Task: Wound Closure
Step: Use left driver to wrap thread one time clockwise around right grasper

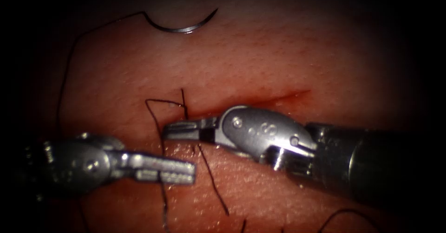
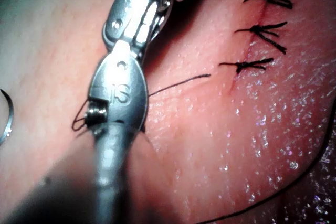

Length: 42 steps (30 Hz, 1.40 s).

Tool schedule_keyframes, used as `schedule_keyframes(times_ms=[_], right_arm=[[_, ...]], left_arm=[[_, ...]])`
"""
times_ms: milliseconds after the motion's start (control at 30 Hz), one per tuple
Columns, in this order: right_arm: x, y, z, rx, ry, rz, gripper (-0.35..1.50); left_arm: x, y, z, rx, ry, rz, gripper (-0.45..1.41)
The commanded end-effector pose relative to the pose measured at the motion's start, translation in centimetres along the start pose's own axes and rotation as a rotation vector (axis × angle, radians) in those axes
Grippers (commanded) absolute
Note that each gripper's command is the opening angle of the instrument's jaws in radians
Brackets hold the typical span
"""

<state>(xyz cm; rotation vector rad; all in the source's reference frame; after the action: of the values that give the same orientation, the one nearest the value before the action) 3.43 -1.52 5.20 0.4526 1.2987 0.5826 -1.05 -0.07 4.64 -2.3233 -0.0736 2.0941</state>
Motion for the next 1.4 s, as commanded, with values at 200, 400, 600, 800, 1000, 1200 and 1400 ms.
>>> schedule_keyframes(times_ms=[200, 400, 600, 800, 1000, 1200, 1400], right_arm=[[0.02, 0.06, 0.46, 0.069, 0.05, 0.074, -0.35], [0.16, 0.19, 0.44, 0.201, 0.246, 0.242, -0.35], [0.22, 0.32, 0.32, 0.409, 0.34, 0.339, -0.35], [0.17, 0.43, 0.17, 0.532, 0.361, 0.385, -0.35], [0.14, 0.41, -0.02, 0.558, 0.313, 0.372, -0.35], [0.1, 0.36, -0.22, 0.638, 0.218, 0.201, -0.35], [0.08, 0.35, -0.28, 0.734, 0.124, 0.046, -0.35]], left_arm=[[-0.19, 0.04, 0.06, -0.001, 0.003, 0.017, -0.45], [-0.42, 0.17, 0.0, 0.006, 0.026, 0.018, -0.45], [-0.53, 0.21, -0.07, 0.019, 0.083, 0.005, -0.45], [-0.78, 0.14, -0.16, 0.023, 0.155, -0.034, -0.45], [-1.03, -0.01, -0.26, 0.018, 0.199, -0.082, -0.45], [-1.38, -0.15, -0.38, -0.007, 0.229, -0.16, -0.45], [-1.49, -0.2, -0.42, -0.016, 0.235, -0.186, -0.45]])
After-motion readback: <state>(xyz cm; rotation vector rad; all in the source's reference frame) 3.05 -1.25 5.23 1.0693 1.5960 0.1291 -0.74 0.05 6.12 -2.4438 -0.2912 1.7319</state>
